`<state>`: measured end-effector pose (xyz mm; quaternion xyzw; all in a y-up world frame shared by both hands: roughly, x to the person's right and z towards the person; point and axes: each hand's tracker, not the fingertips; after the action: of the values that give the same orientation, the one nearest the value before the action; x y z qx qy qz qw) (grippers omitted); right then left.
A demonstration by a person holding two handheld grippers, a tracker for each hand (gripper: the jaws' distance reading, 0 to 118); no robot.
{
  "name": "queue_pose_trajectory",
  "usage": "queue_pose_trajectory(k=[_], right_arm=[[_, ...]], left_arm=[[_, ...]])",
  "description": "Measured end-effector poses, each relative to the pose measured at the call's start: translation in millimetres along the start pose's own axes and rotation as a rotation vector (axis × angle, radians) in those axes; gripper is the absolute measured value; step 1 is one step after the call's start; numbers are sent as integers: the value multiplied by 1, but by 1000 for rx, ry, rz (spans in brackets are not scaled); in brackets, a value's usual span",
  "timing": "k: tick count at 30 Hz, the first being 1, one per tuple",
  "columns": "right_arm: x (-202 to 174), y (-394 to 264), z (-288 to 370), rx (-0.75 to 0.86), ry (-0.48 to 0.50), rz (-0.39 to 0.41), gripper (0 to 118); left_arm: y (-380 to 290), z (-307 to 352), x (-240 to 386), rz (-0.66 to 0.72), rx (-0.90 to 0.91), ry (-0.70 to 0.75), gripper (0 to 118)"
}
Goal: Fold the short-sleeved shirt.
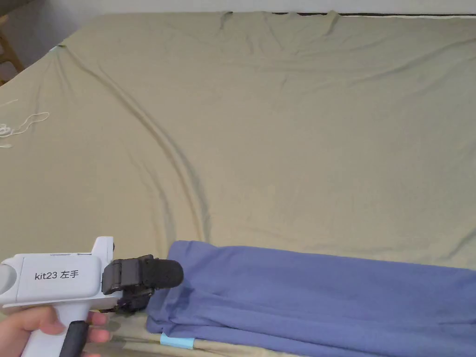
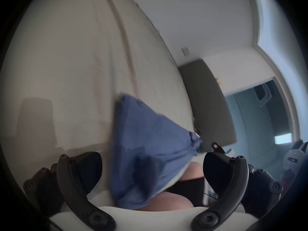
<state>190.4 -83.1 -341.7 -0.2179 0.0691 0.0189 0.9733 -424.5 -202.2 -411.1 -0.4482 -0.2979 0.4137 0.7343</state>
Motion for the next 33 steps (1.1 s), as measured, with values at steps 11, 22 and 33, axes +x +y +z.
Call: queue_pose_trajectory(k=[11, 22, 33], right_arm=[[1, -2, -1, -35, -10, -2, 0], [-3, 4, 4, -30, 8, -14, 0], [-17, 13, 5, 27, 126, 2, 0]], left_arm=[[7, -81, 21, -114, -61, 272, 5], [38, -2, 101, -172, 17, 227, 4], [85, 76, 108, -153, -42, 887, 4]])
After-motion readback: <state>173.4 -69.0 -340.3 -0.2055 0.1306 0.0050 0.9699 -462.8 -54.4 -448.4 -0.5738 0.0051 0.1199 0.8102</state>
